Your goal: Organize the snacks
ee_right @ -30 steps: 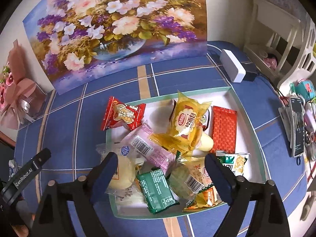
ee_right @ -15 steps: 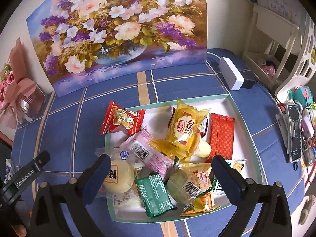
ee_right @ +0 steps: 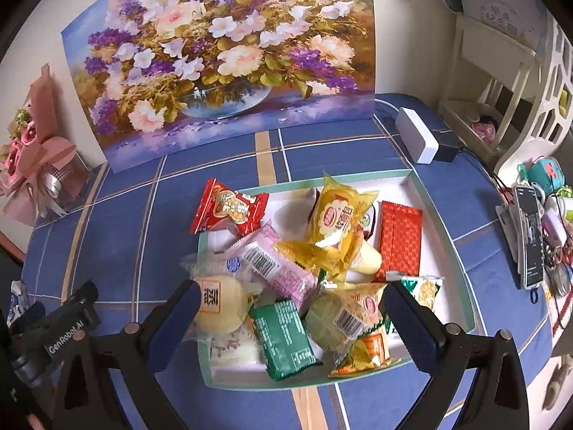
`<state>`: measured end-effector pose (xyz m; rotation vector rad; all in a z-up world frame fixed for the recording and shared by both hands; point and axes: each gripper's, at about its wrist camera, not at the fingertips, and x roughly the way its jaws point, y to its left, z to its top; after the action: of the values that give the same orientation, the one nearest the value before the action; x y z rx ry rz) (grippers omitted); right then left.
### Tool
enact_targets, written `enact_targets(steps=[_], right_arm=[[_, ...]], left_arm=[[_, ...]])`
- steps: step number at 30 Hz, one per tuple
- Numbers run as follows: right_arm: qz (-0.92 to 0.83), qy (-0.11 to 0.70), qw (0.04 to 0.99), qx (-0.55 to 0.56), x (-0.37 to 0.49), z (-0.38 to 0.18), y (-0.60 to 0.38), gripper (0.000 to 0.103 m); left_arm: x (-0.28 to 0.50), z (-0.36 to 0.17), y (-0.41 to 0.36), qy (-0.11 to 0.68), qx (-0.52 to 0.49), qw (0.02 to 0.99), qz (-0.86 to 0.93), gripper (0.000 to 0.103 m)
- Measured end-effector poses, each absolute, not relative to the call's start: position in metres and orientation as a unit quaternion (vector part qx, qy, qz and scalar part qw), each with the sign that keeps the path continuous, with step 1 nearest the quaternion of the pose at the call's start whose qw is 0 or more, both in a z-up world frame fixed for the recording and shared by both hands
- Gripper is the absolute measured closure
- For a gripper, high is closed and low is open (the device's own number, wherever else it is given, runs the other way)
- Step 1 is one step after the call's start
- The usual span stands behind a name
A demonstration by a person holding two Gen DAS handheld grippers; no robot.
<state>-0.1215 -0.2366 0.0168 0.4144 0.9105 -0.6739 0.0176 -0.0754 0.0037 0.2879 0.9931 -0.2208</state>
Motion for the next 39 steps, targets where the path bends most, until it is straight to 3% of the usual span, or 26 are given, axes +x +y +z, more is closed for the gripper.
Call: enact_targets(steps=[21, 39], right_arm=[[-0.3, 0.457, 0.825, 0.146, -0.162, -0.008, -0.18, 0.0], [-0.297, 0.464, 0.824, 0.134, -0.154, -0.011, -0.182, 0.0]], left_arm=[[-0.029, -0.006, -0.013, 0.498, 0.138, 0.848, -0.115, 0.005], [-0.026, -0.009, -0.017, 0.508, 0.141, 0.841, -0.126, 0.005]])
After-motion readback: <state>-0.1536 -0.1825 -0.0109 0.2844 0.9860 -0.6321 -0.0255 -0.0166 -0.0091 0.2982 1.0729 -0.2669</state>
